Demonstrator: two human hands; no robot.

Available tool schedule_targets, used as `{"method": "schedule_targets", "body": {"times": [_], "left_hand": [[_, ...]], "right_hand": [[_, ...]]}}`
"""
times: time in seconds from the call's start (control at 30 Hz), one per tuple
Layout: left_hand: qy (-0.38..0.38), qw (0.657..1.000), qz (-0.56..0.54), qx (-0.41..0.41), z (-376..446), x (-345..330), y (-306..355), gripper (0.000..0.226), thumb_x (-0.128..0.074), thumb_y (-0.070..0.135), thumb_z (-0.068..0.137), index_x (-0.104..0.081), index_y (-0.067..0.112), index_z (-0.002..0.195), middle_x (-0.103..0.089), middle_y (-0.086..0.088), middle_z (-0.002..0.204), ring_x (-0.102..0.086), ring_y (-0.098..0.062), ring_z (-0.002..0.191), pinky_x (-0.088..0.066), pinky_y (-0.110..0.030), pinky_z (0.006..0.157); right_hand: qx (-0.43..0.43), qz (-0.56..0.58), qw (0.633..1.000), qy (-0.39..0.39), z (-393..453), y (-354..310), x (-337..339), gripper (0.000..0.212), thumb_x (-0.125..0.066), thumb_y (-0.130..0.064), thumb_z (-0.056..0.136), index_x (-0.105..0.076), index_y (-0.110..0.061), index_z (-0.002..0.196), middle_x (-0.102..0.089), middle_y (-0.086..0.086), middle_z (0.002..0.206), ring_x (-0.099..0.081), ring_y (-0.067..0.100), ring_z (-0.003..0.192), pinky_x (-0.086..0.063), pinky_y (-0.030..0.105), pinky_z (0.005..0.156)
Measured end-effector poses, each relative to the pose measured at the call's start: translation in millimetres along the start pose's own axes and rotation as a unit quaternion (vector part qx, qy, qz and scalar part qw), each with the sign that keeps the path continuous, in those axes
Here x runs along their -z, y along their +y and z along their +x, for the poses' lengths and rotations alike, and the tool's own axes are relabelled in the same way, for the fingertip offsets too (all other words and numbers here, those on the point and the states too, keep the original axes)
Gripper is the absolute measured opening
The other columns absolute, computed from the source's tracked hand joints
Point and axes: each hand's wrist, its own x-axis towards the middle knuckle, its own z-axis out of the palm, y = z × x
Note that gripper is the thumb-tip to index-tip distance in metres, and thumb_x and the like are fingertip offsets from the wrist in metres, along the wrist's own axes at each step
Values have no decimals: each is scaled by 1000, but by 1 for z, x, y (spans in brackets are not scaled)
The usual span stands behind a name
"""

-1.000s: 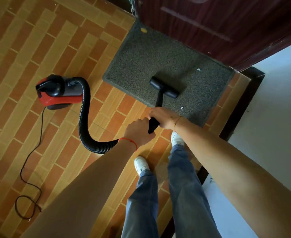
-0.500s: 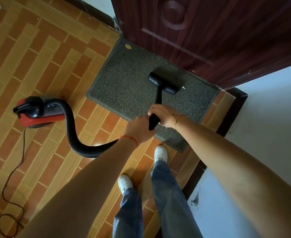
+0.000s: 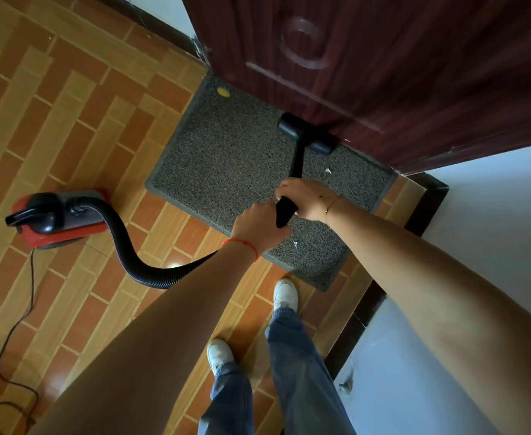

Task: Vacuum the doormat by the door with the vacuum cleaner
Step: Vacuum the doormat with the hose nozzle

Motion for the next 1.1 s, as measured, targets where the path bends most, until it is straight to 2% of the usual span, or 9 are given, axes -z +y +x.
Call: {"method": "schedule_targets", "body": {"times": [0.1, 0.3, 0.43, 0.67, 0.83, 1.0, 1.1], "left_hand": [[2, 1000, -2, -3, 3, 1, -1, 28, -58, 33, 82, -55, 13, 102, -54, 1, 75, -61, -22, 71, -51, -31, 61], [2, 1000, -2, -8, -6, 2, -16, 18, -55, 31, 85, -49, 16, 92, -48, 6, 66, -56, -17, 63, -42, -26, 51], [6, 1000, 7, -10, -26, 2, -35, 16, -55, 31, 86, -47, 17, 89, -47, 6, 64, -49, -12, 55, -35, -23, 44], [4, 999, 30, -10, -83, -17, -84, 20, -54, 33, 85, -53, 14, 92, -45, 5, 63, -50, -16, 56, -35, -24, 46], [-16, 998, 53, -11, -133, -40, -123, 27, -55, 37, 84, -55, 14, 99, -46, 4, 67, -53, -21, 62, -40, -29, 53], [-41, 996, 76, -23, -180, -59, -165, 23, -53, 37, 86, -53, 16, 94, -50, 4, 67, -52, -15, 56, -37, -25, 46], [-54, 994, 84, -32, -203, -67, -188, 23, -53, 37, 86, -54, 15, 93, -50, 3, 65, -51, -15, 55, -40, -25, 46]], "right_hand": [[-1, 1, 1000, 8, 3, 1, 1, 29, -58, 7, 84, -57, -12, 106, -57, 1, 115, -62, 19, 101, -41, 24, 72], [-3, -8, 1000, 11, 5, -16, -3, 23, -54, 3, 88, -56, -13, 104, -57, 1, 114, -62, 20, 100, -41, 26, 70], [5, 4, 1000, 1, 4, -39, -12, 21, -52, 1, 89, -57, -13, 104, -57, 2, 114, -63, 21, 101, -47, 29, 78], [15, -1, 1000, -12, -9, -104, -52, 23, -54, 1, 88, -57, -13, 106, -58, 4, 114, -63, 24, 104, -50, 33, 81], [19, -1, 1000, -6, -25, -158, -94, 24, -55, 1, 86, -56, -14, 106, -59, 4, 113, -64, 26, 101, -50, 35, 78], [7, 7, 1000, 3, -39, -214, -133, 20, -51, -2, 90, -57, -13, 105, -58, 4, 112, -64, 24, 97, -44, 30, 70], [6, 9, 1000, 3, -43, -246, -153, 18, -52, -4, 90, -57, -13, 105, -58, 5, 111, -63, 24, 98, -48, 30, 75]]}}
